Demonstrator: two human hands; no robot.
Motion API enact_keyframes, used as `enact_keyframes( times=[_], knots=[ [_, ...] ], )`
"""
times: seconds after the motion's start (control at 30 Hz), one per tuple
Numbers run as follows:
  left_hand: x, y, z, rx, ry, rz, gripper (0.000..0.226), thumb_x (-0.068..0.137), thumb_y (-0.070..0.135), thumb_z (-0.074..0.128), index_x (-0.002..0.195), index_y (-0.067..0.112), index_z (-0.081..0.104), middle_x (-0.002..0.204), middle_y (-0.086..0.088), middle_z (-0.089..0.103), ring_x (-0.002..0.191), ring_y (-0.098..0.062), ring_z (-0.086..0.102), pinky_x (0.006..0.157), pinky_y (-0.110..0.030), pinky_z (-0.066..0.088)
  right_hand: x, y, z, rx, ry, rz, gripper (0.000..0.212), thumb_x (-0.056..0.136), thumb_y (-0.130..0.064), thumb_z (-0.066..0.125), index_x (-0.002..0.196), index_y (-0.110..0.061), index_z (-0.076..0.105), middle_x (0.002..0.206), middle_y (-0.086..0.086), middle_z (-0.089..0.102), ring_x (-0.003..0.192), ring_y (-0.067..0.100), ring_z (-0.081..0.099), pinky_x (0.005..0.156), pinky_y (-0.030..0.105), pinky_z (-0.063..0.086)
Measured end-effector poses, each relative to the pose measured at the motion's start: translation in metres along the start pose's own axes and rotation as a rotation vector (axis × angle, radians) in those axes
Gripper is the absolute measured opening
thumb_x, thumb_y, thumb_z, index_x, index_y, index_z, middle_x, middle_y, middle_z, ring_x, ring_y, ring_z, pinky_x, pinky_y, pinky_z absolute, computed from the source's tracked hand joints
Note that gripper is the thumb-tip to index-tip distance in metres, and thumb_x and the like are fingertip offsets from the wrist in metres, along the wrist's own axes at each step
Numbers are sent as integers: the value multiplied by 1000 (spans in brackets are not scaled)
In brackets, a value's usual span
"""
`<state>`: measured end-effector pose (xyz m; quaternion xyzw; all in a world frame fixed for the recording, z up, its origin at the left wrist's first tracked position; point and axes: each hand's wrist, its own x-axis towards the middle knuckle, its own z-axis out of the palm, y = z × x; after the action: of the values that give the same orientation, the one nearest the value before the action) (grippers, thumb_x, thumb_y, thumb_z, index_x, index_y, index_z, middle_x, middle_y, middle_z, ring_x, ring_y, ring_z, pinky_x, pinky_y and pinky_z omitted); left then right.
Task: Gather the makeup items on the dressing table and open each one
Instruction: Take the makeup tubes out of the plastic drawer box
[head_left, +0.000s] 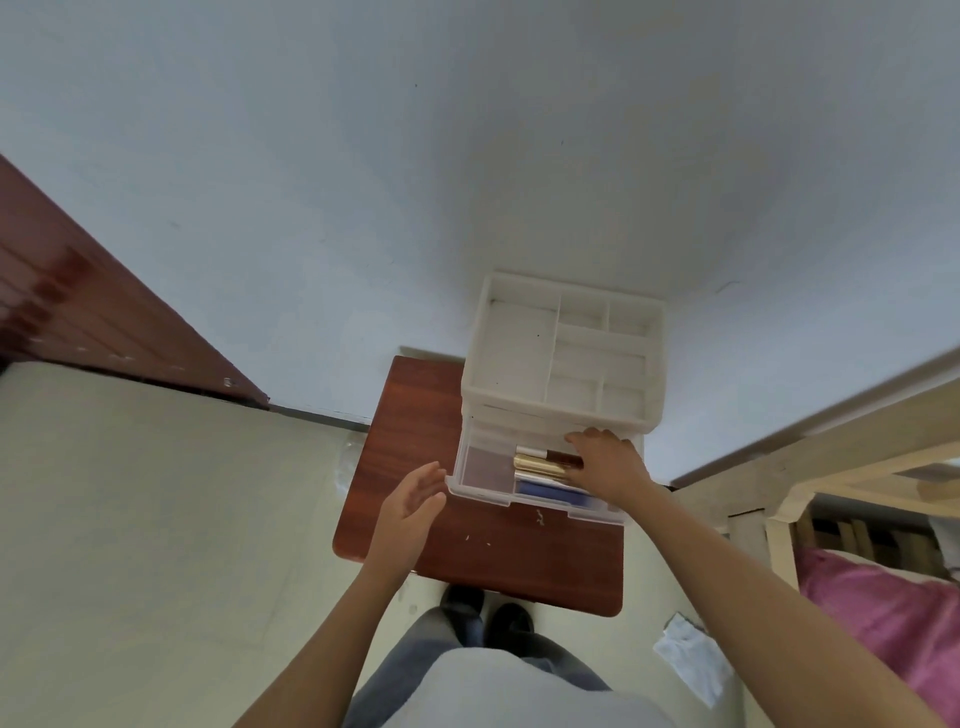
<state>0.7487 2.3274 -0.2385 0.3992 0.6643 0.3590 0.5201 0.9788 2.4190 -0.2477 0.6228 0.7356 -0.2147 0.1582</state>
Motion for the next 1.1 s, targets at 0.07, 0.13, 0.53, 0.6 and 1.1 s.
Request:
enact_keyframes(
  times=[0.07,0.13,0.53,0.6,1.1],
  knots=[
    [0,1,-1,-5,-7,-1,36,91,2,50,126,9,49,115,0,57,108,-14,54,92,-21,41,2,0,1,-23,-21,-6,38,88,-29,49,124,-15,50,122,10,55,112,28,51,92,36,41],
    [1,2,-2,-7,-12,0,36,91,3,50,126,10,49,115,0,57,106,-13,54,91,-20,41,4,0,2,-41,-26,-9,37,89,-28,49,123,-15,51,122,10,54,112,28,50,92,36,41],
    [-4,4,0,-3,-23,-2,36,91,3,49,126,11,48,117,4,54,108,-11,53,89,-15,41,5,3,4,1,3,58,39,82,-29,58,115,-11,51,114,10,58,106,27,53,87,36,44],
    [-4,4,0,5,-25,-2,36,91,4,49,127,11,48,117,3,54,108,-11,52,88,-14,41,6,2,2,41,-8,79,39,80,-29,60,112,-10,50,112,10,60,103,27,55,85,34,45],
    [-9,19,-9,121,169,107,33,91,5,50,124,10,53,109,5,57,98,-7,54,87,-14,42,-11,1,-8,174,14,8,23,89,-18,50,105,-3,58,109,14,52,92,27,52,76,32,42]
  ],
)
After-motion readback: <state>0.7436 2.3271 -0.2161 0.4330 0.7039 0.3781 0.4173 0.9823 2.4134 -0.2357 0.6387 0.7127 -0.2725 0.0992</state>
